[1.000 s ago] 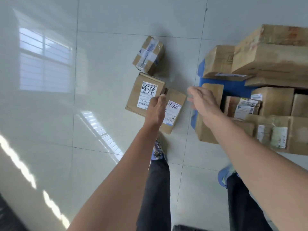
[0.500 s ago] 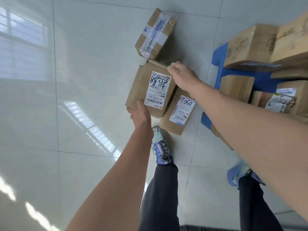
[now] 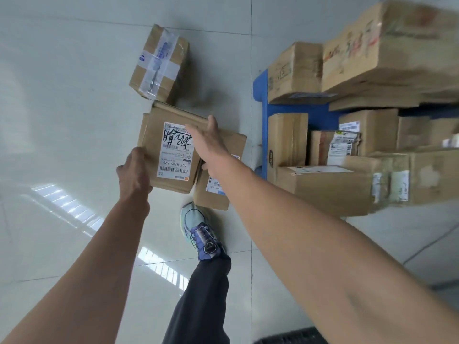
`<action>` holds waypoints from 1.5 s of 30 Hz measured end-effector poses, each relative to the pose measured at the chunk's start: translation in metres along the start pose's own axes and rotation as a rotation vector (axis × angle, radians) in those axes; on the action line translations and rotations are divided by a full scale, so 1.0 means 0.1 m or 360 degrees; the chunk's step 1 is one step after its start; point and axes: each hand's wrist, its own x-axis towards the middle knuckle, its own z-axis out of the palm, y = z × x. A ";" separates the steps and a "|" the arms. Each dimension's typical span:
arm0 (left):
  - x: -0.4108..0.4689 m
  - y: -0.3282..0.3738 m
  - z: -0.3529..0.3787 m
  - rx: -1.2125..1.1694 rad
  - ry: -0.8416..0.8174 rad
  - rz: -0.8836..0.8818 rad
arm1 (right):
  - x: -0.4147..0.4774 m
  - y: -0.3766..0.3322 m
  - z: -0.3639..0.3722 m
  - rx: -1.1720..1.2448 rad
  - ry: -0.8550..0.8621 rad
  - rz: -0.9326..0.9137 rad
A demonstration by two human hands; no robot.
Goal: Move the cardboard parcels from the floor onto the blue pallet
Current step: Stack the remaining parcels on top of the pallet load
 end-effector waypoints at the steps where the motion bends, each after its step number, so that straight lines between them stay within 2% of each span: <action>1: -0.08 0.03 0.00 0.0014 0.0016 0.0036 | -0.08 0.00 -0.03 -0.0039 0.0015 -0.0036; 3: -0.32 0.13 -0.02 0.0012 -0.0011 0.0100 | -0.29 -0.05 -0.16 -0.0025 0.0031 -0.0108; 10: -1.30 0.50 0.24 -0.0024 -0.0416 0.0277 | -1.01 -0.24 -1.15 0.0078 0.0066 -0.0421; 16: -1.78 0.59 0.84 0.0172 -0.0665 0.0396 | -1.25 -0.17 -2.06 0.0008 0.0177 -0.0379; 24: -1.93 0.60 0.97 0.0287 -0.0532 0.0541 | -1.43 0.04 -2.49 0.0085 0.0090 -0.0340; 30: -2.03 0.72 0.99 -0.0070 -0.0262 0.0527 | -1.47 0.15 -2.49 0.0262 0.0143 -0.0338; 36: -2.00 0.78 1.15 -0.0361 -0.0386 0.0463 | -1.45 0.30 -2.68 0.0220 0.0152 -0.0301; 39: -2.03 0.75 1.28 -0.0243 -0.0562 0.0426 | -1.45 0.40 -2.82 0.0106 0.0180 -0.0278; 45: -2.03 0.67 1.51 -0.0143 -0.0697 0.0408 | -1.36 0.56 -3.04 -0.0006 0.0211 -0.0230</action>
